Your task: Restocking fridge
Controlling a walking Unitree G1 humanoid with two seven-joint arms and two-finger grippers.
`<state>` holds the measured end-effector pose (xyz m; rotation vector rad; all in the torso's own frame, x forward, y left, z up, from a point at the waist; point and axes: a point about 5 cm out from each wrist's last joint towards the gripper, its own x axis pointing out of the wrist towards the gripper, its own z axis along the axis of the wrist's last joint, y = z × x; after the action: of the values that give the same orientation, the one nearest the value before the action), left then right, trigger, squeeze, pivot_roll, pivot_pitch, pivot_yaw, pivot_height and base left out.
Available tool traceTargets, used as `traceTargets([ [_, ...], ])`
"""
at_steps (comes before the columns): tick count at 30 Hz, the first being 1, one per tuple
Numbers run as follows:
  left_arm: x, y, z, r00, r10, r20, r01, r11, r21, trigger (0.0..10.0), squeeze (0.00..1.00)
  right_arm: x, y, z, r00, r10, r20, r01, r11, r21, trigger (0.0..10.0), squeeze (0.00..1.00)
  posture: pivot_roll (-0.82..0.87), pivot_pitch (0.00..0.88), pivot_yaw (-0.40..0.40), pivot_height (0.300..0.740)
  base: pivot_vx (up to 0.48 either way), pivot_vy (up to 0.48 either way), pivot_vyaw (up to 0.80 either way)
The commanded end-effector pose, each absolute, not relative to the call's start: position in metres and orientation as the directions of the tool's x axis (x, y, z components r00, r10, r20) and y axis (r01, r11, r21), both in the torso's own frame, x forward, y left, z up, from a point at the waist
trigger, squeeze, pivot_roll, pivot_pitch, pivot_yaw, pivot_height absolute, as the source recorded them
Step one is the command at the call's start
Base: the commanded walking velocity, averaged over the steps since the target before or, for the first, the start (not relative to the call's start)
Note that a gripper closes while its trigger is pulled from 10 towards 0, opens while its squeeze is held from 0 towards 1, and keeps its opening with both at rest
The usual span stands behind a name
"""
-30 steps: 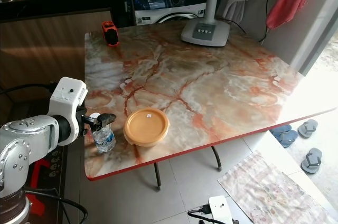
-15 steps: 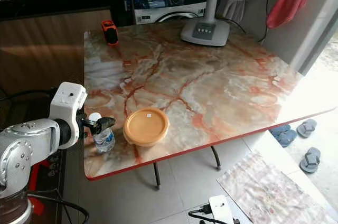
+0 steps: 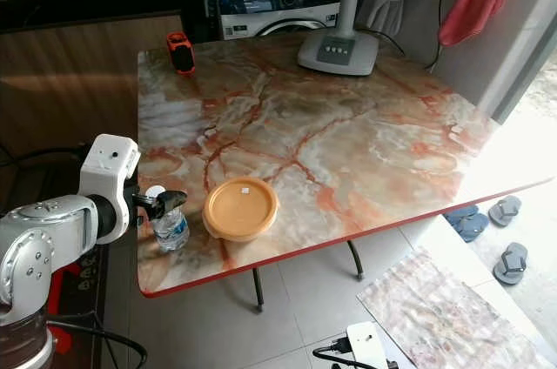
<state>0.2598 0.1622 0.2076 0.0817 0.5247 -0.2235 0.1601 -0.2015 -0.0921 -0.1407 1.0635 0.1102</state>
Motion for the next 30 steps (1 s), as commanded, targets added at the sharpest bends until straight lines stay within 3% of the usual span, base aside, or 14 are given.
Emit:
traceTargets([
  [1, 0.2602, 0.1654, 0.2059, 0.845, -0.174, -0.505, 0.212, 0.977, 0.018, 4.8, 0.0, 0.1602, -0.2033, -0.0919, 0.478, 0.019, -0.878, -0.165, 0.984, -0.069, 10.0, 0.0, 0.12, 0.0, -0.036, 0.74, 0.0, 0.0, 0.0],
  [2, 0.2601, 0.1652, 0.2046, 0.844, -0.173, -0.508, 0.213, 0.977, 0.02, 5.6, 0.0, 0.1601, -0.2035, -0.0919, 0.478, 0.019, -0.878, -0.165, 0.984, -0.068, 10.0, 0.0, 0.12, 0.0, -0.038, 0.74, 0.0, 0.0, 0.0],
  [5, 0.26, 0.1644, 0.2035, 0.842, -0.177, -0.51, 0.216, 0.976, 0.016, 6.0, 0.0, 0.1601, -0.2036, -0.0919, 0.478, 0.02, -0.878, -0.167, 0.984, -0.069, 10.0, 0.0, 0.12, 0.0, -0.038, 0.74, 0.0, 0.0, 0.0],
  [7, 0.2598, 0.1633, 0.2025, 0.84, -0.18, -0.511, 0.217, 0.976, 0.014, 5.4, 0.0, 0.1599, -0.2037, -0.0919, 0.478, 0.02, -0.878, -0.163, 0.984, -0.066, 10.0, 0.0, 0.12, 0.0, -0.038, 0.74, 0.0, 0.0, 0.0],
  [8, 0.2596, 0.1632, 0.2021, 0.84, -0.179, -0.513, 0.217, 0.976, 0.014, 3.4, 0.0, 0.1599, -0.2037, -0.0919, 0.477, 0.02, -0.879, -0.165, 0.984, -0.067, 10.0, 0.0, 0.12, 0.0, -0.038, 0.74, 0.0, 0.0, 0.0],
  [9, 0.2594, 0.1635, 0.2013, 0.838, -0.178, -0.516, 0.216, 0.976, 0.015, 3.2, 0.0, 0.1598, -0.2037, -0.092, 0.476, 0.02, -0.879, -0.166, 0.984, -0.067, 10.0, 0.0, 0.12, 0.0, -0.038, 0.74, 0.0, 0.0, 0.0],
  [16, 0.2595, 0.1639, 0.2004, 0.836, -0.172, -0.522, 0.21, 0.977, 0.014, 4.1, 0.0, 0.16, -0.2038, -0.0919, 0.474, 0.019, -0.881, -0.168, 0.983, -0.069, 10.0, 0.0, 0.12, 0.0, -0.037, 0.74, 0.0, 0.0, 0.0],
  [17, 0.2596, 0.1639, 0.2004, 0.835, -0.172, -0.522, 0.21, 0.978, 0.013, 8.4, 0.0, 0.1601, -0.2037, -0.0919, 0.474, 0.019, -0.881, -0.168, 0.983, -0.069, 10.0, 0.0, 0.12, 0.0, -0.037, 0.74, 0.0, 0.0, 0.0],
  [18, 0.2597, 0.1637, 0.2002, 0.834, -0.175, -0.523, 0.212, 0.977, 0.011, 9.8, 0.0, 0.1602, -0.2036, -0.0919, 0.473, 0.02, -0.881, -0.17, 0.983, -0.069, 10.0, 0.0, 0.12, 0.0, -0.036, 0.74, 0.0, 0.0, 0.0],
  [24, 0.2596, 0.1629, 0.1992, 0.831, -0.179, -0.526, 0.214, 0.977, 0.007, 10.0, 0.0, 0.1601, -0.2034, -0.0919, 0.476, 0.022, -0.879, -0.168, 0.983, -0.067, 10.0, 0.0, 0.12, 0.0, -0.035, 0.74, 0.0, 0.0, 0.0],
  [25, 0.2595, 0.1629, 0.199, 0.831, -0.179, -0.527, 0.215, 0.977, 0.006, 9.3, 0.0, 0.1601, -0.2034, -0.0919, 0.475, 0.022, -0.88, -0.169, 0.983, -0.067, 10.0, 0.0, 0.12, 0.0, -0.035, 0.74, 0.0, 0.0, 0.0],
  [27, 0.2594, 0.1636, 0.1983, 0.83, -0.176, -0.53, 0.212, 0.977, 0.007, 4.4, 0.0, 0.1601, -0.2033, -0.0919, 0.474, 0.023, -0.88, -0.17, 0.983, -0.066, 10.0, 0.0, 0.12, 0.0, -0.035, 0.74, 0.0, 0.0, 0.0],
  [29, 0.2593, 0.1639, 0.1979, 0.829, -0.176, -0.531, 0.212, 0.977, 0.007, 4.4, 0.0, 0.1601, -0.2033, -0.0919, 0.474, 0.023, -0.88, -0.17, 0.983, -0.066, 10.0, 0.0, 0.12, 0.0, -0.034, 0.74, 0.0, 0.0, 0.0],
  [30, 0.2591, 0.1641, 0.1976, 0.829, -0.174, -0.532, 0.211, 0.978, 0.008, 0.9, 0.0, 0.1601, -0.2033, -0.0919, 0.473, 0.022, -0.881, -0.169, 0.983, -0.066, 10.0, 0.0, 0.12, 0.0, -0.034, 0.74, 0.0, 0.0, 0.0],
])
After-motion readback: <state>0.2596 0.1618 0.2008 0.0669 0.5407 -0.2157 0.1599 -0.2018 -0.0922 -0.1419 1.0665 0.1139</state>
